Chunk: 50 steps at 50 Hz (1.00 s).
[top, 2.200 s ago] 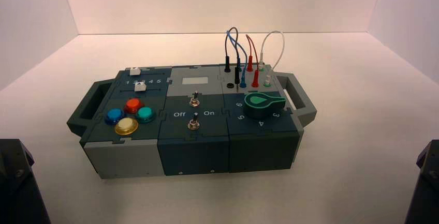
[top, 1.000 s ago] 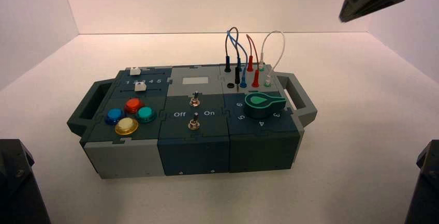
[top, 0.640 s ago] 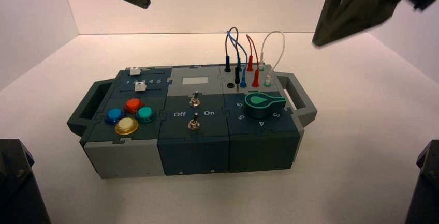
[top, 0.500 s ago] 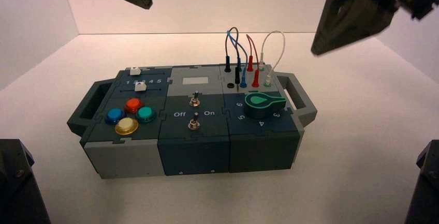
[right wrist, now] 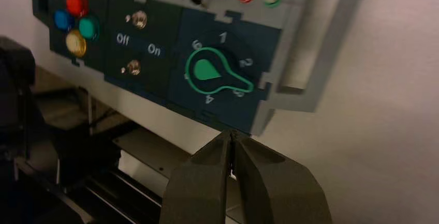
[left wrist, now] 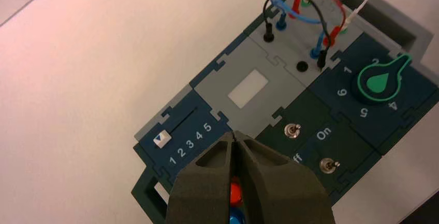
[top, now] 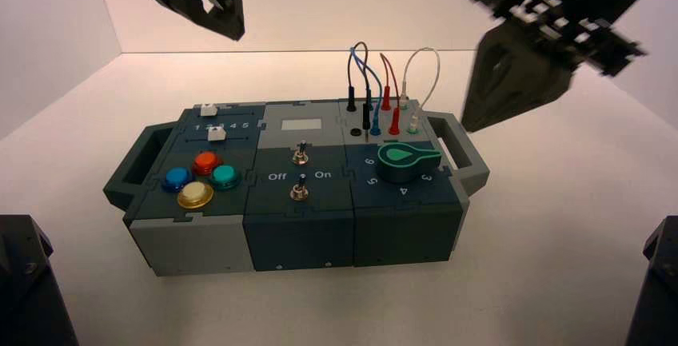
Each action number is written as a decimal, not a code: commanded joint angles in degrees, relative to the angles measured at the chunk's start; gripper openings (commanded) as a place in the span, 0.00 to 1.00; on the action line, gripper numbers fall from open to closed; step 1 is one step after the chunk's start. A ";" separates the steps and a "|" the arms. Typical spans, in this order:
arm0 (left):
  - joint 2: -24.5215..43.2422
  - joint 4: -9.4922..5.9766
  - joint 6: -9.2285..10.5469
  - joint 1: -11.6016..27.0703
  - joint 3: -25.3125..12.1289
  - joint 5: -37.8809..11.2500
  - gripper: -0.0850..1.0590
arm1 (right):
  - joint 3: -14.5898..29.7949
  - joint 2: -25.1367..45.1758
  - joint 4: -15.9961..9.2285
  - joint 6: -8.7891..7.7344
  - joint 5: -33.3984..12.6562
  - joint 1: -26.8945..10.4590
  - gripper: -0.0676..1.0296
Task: Turn the knob to position 2.
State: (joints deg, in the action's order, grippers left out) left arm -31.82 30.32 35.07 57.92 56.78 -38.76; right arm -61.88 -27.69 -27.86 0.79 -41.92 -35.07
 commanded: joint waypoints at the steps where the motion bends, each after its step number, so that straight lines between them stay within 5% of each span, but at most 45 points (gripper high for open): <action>1: 0.44 0.18 -0.09 0.18 -1.76 0.26 0.05 | 1.85 1.93 -0.44 -0.09 0.53 -0.62 0.04; 50: 1.85 0.18 -0.53 0.18 -2.46 0.53 0.05 | 3.78 12.30 -0.35 -1.14 4.83 -1.14 0.04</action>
State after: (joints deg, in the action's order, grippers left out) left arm -29.71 30.32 34.72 57.92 56.25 -38.50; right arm -59.50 -15.12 -28.04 -0.18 -37.79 -35.86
